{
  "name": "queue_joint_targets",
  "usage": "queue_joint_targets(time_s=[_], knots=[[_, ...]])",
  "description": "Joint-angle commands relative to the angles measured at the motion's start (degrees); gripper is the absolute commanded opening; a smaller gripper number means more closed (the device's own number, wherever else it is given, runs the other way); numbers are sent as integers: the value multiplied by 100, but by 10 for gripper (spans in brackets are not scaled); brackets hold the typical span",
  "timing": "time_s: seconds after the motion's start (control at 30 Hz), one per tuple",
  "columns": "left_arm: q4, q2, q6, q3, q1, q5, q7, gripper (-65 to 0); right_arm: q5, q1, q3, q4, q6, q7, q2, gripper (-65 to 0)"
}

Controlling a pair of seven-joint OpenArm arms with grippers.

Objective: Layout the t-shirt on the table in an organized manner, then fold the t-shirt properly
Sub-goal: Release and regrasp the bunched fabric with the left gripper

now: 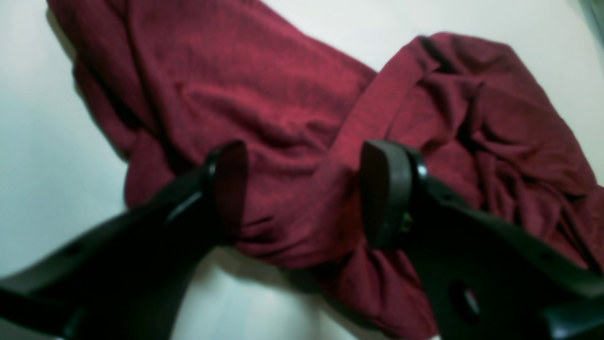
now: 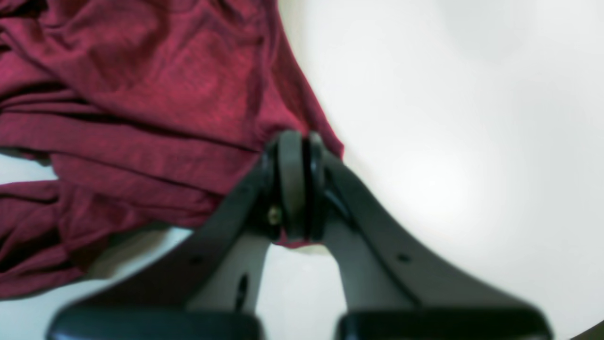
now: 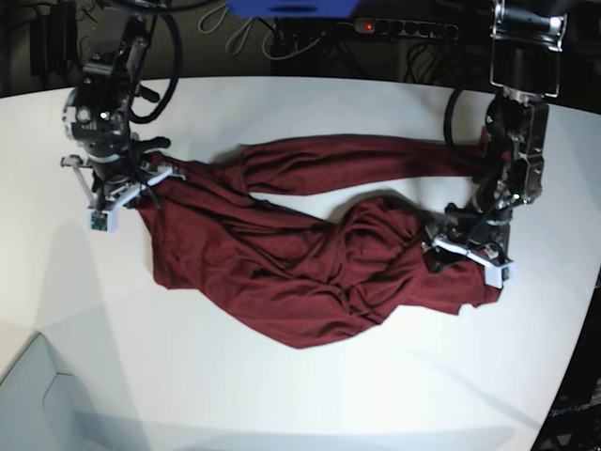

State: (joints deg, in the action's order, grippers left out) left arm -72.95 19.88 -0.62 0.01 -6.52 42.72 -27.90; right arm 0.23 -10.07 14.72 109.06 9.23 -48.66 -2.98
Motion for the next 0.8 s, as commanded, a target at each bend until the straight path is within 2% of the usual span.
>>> queue_joint_targets(time_s=[0.0, 0.1, 0.3, 0.4, 0.57, 0.7, 0.77], knots=[[-15, 56, 40, -32, -134, 23, 104, -285, 17, 53, 0, 88, 13, 124, 21, -650], [99, 91, 49, -32, -134, 23, 104, -315, 17, 9, 0, 88, 13, 124, 21, -650], [99, 118, 49, -67, -152, 23, 148, -521, 17, -123, -219, -9, 13, 124, -75, -649], [99, 232, 49, -67, -170, -92, 157, -540, 17, -150, -465, -167, 13, 115, -66, -649], [99, 258, 49, -129, -398, -725, 166, -541, 17, -264, -958, -519, 13, 115, -66, -648], [46, 241, 49, -682, -433, -1059, 148, -541, 17, -290, -1309, -756, 13, 115, -66, -640], [38, 249, 58, -893, -442, -1059, 139, -541, 17, -290, -1353, -774, 13, 115, -75, -609]])
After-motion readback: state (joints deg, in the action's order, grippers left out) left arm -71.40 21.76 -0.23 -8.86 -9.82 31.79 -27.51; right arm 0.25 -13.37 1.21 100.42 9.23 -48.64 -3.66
